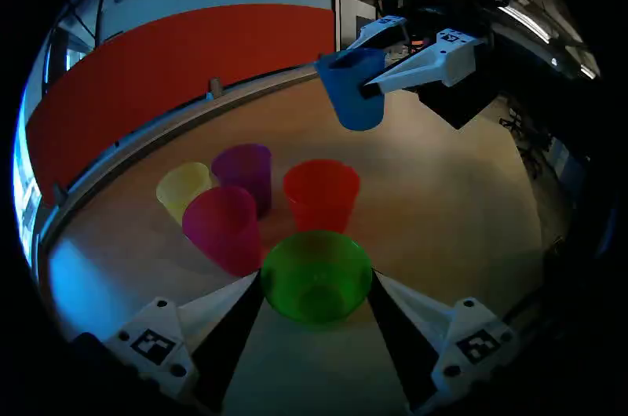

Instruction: Pour water

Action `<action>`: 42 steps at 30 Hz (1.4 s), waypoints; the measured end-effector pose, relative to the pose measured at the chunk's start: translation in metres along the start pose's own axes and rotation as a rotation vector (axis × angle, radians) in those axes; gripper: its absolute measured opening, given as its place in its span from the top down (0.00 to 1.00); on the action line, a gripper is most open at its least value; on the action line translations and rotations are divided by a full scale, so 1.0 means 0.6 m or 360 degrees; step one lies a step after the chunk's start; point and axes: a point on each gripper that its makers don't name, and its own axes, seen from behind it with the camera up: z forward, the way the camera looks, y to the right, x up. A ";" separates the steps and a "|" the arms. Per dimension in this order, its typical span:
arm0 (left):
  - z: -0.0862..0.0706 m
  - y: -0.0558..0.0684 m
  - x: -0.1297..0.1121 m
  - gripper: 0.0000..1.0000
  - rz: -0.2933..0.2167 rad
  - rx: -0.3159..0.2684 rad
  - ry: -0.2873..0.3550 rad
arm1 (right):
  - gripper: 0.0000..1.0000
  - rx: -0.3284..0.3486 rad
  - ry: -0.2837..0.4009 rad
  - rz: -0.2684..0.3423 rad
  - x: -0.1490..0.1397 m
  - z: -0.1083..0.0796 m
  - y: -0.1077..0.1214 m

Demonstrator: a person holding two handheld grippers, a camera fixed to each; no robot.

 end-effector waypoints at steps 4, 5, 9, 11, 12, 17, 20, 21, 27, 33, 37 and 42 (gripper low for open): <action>-0.001 0.001 -0.002 0.11 -0.0001 -0.0003 0.0005 | 0.09 0.0006 -0.0004 0.0004 -0.002 0.001 -0.003; -0.001 0.001 -0.003 0.11 -0.0002 -0.0004 0.0006 | 0.09 0.0008 -0.0005 0.0005 -0.003 0.002 -0.003; -0.003 0.001 -0.005 0.11 -0.0011 -0.0014 0.0005 | 0.09 0.0010 -0.0009 0.0010 -0.007 0.005 -0.006; -0.004 0.002 -0.006 0.11 -0.0012 -0.0020 0.0005 | 0.09 0.0014 -0.0012 0.0016 -0.010 0.006 -0.007; -0.004 0.002 -0.006 0.10 -0.0012 -0.0024 0.0005 | 0.09 0.0016 -0.0013 0.0020 -0.012 0.007 -0.007; 0.000 0.002 -0.006 0.09 -0.0019 -0.0036 0.0009 | 0.09 0.0015 -0.0022 0.0030 -0.020 0.008 -0.008; 0.000 0.000 -0.006 0.03 -0.0023 -0.0033 0.0010 | 0.09 0.0014 -0.0027 0.0037 -0.025 0.010 -0.008; 0.000 -0.001 -0.006 0.03 -0.0025 -0.0031 0.0009 | 0.09 0.0014 -0.0029 0.0040 -0.026 0.010 -0.008; -0.004 -0.003 -0.010 0.03 -0.0034 -0.0035 -0.0011 | 0.09 0.0009 -0.0040 0.0058 -0.041 0.013 -0.008; -0.013 -0.005 -0.017 0.03 -0.0017 -0.0026 -0.0043 | 0.08 0.0021 -0.0056 0.0087 -0.059 0.017 -0.014; -0.022 -0.005 -0.018 0.03 0.0019 -0.0015 -0.0056 | 0.08 0.0027 -0.0072 0.0109 -0.074 0.021 -0.017; -0.034 0.000 -0.019 0.03 0.0044 -0.0017 -0.0063 | 0.08 0.0037 -0.0113 0.0129 -0.098 0.028 -0.022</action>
